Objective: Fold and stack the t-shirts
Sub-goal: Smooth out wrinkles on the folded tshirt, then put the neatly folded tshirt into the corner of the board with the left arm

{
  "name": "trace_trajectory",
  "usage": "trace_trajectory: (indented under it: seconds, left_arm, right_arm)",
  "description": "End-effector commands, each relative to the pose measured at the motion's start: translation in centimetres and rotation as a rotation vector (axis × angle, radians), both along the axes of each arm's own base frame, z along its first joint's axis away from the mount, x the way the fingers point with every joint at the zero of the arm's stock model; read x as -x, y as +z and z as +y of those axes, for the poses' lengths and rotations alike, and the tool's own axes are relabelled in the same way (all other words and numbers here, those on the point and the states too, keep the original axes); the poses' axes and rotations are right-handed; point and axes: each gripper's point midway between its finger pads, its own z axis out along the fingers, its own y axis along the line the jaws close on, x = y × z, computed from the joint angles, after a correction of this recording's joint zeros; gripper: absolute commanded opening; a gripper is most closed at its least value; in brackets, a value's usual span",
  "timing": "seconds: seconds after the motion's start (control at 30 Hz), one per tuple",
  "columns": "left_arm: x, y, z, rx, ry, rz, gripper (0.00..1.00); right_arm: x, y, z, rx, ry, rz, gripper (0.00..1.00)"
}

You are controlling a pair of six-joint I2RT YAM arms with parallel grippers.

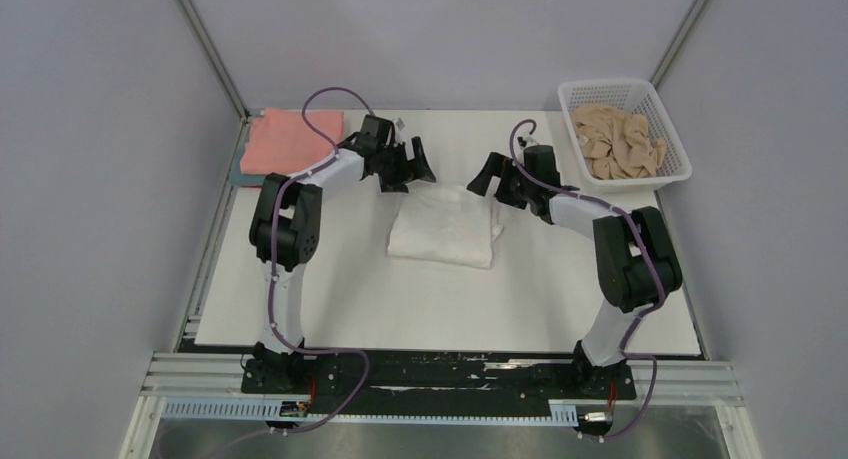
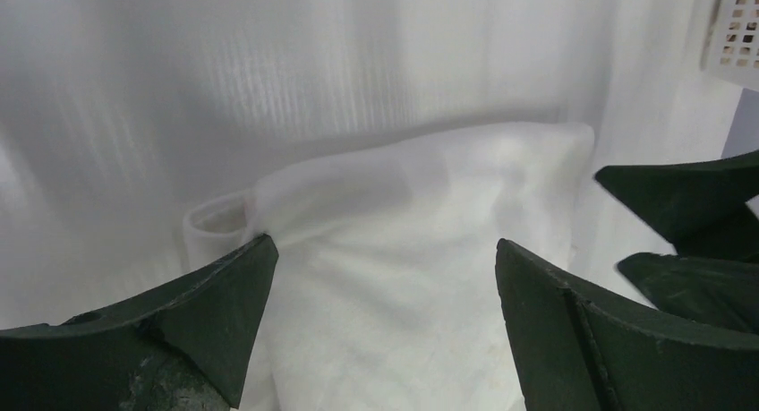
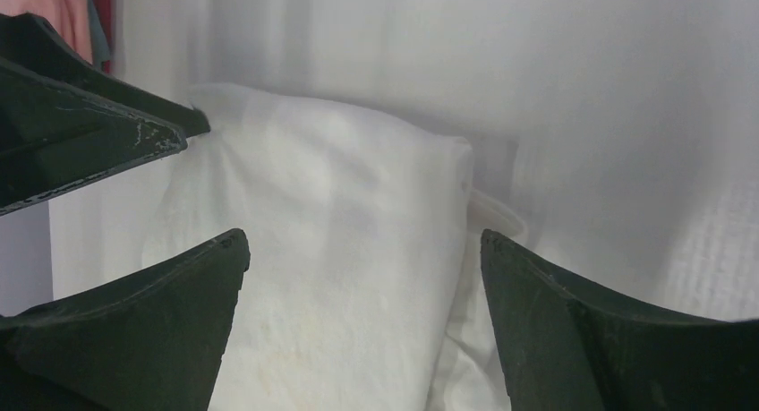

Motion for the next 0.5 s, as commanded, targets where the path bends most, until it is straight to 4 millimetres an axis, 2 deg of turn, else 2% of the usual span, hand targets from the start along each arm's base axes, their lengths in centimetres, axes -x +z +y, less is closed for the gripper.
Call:
trace_trajectory:
  seconds: [0.0, 0.03, 0.07, 0.1, 0.13, 0.2, 0.27, 0.33, 0.47]
  left_arm:
    - [0.1, 7.6, 3.0, -0.068, 0.052, -0.170, 1.00]
    - [0.5, 7.5, 3.6, -0.084, 0.069, -0.180, 1.00]
    - [0.5, 9.0, 4.5, -0.104, 0.110, -0.225, 1.00]
    - [1.2, 8.1, 5.2, -0.125, 0.129, -0.213, 1.00]
    - [1.3, 8.3, 5.9, -0.149, 0.153, -0.226, 1.00]
    - [2.8, 6.0, 6.8, -0.195, 0.155, -0.164, 1.00]
    - [4.0, 4.0, 6.7, -0.199, 0.133, -0.098, 1.00]
    - [5.2, 2.5, 5.9, -0.159, 0.087, -0.047, 1.00]
    - [6.7, 0.5, 5.0, -0.135, 0.064, 0.010, 1.00]
  right_arm:
    - [0.5, 5.9, -3.1, 0.093, -0.049, -0.149, 1.00]
    - [1.3, 6.7, -3.2, 0.088, -0.049, -0.165, 1.00]
    - [2.2, 7.2, -3.6, 0.087, -0.054, -0.173, 1.00]
    - [3.2, 7.2, -4.0, 0.094, -0.066, -0.172, 1.00]
    - [4.2, 7.3, -4.6, 0.100, -0.085, -0.173, 1.00]
    - [6.2, 7.0, -5.8, 0.115, -0.127, -0.156, 1.00]
    - [8.1, 6.5, -6.8, 0.128, -0.164, -0.127, 1.00]
    - [9.4, 6.7, -7.4, 0.123, -0.185, -0.134, 1.00]
    - [11.0, 7.5, -7.6, 0.099, -0.184, -0.158, 1.00]
